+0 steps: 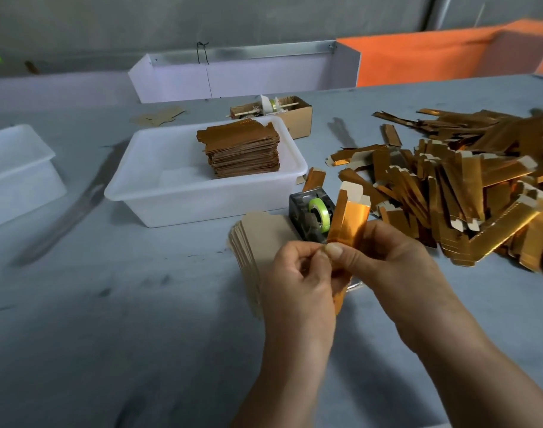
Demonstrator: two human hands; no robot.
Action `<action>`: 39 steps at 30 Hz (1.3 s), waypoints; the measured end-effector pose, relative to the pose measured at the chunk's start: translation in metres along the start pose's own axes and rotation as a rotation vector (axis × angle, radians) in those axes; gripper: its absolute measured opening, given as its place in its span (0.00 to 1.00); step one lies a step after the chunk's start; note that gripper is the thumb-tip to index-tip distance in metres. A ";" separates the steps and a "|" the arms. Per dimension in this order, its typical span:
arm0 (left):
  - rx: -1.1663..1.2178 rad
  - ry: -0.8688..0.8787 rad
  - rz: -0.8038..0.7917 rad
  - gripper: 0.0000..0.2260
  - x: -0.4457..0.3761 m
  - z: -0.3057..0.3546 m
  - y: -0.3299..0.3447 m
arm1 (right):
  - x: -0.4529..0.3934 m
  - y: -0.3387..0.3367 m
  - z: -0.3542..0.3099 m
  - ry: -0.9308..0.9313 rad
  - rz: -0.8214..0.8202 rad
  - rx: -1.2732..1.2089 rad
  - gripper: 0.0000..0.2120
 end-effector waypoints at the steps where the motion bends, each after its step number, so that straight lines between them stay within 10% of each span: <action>1: 0.003 -0.022 -0.013 0.04 -0.002 0.000 0.001 | -0.002 0.000 0.001 0.006 0.006 -0.027 0.08; 21: -0.468 0.197 -0.040 0.07 -0.013 0.037 -0.001 | -0.015 -0.013 -0.013 -0.081 0.062 0.057 0.10; 26: -0.832 0.315 0.234 0.07 -0.021 0.053 -0.037 | -0.044 -0.063 -0.006 -0.037 0.237 0.227 0.05; 31: -1.018 0.054 0.239 0.18 -0.042 0.023 -0.060 | -0.056 -0.109 0.002 0.088 0.504 0.587 0.24; 39: -0.567 -0.254 0.199 0.15 -0.062 -0.019 -0.085 | -0.016 -0.045 -0.032 -0.267 0.413 0.554 0.15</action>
Point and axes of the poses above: each hand's wrist, its own x-axis away from the middle knuckle, its own y-axis out of the palm, z = x × y, the point moved 10 cm from there along -x, towards the middle knuckle, and after that the axes turned 4 degrees about x, right-handed, at the moved point
